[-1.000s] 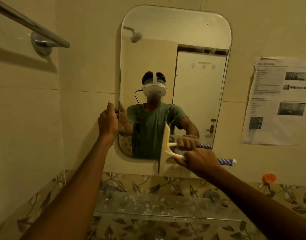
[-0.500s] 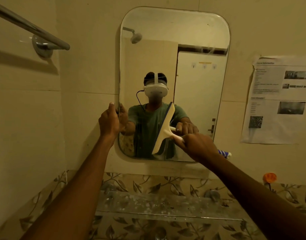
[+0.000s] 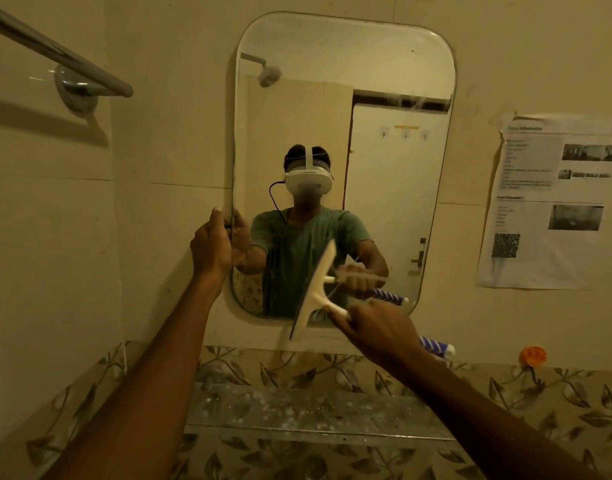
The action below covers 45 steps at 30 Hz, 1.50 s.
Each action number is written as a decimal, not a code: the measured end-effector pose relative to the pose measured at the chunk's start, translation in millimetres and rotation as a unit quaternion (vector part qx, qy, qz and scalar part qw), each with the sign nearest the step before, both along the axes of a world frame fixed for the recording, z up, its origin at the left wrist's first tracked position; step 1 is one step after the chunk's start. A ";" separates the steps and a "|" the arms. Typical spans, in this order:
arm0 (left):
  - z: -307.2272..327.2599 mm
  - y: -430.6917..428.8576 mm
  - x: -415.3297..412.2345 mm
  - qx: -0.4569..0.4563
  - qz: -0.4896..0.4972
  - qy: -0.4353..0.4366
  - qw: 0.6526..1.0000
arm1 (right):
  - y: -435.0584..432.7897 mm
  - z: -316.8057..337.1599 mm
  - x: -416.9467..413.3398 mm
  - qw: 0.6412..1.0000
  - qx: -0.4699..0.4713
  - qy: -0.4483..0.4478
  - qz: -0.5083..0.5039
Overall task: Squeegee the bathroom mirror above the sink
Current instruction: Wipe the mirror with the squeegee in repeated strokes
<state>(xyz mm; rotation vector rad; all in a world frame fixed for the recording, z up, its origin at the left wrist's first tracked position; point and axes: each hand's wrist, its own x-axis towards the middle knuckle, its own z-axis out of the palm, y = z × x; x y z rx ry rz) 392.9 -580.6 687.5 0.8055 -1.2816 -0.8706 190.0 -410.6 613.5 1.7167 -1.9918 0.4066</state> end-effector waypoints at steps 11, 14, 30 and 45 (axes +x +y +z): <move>1.3 0.4 -0.8 0.004 0.018 -0.012 1.000 | 4.5 -0.4 -45.2 0.996 0.035 0.071 -0.032; 0.8 -1.1 -2.8 0.002 0.019 -0.009 1.000 | 23.2 -1.5 -66.8 0.995 0.051 0.059 -0.060; 1.0 -1.2 -5.7 0.005 0.026 0.002 1.000 | -1.0 14.7 -38.1 1.000 0.003 0.029 -0.006; -9.9 0.3 -10.1 0.011 0.073 0.005 0.997 | -10.6 0.5 -24.1 0.995 0.006 0.100 0.011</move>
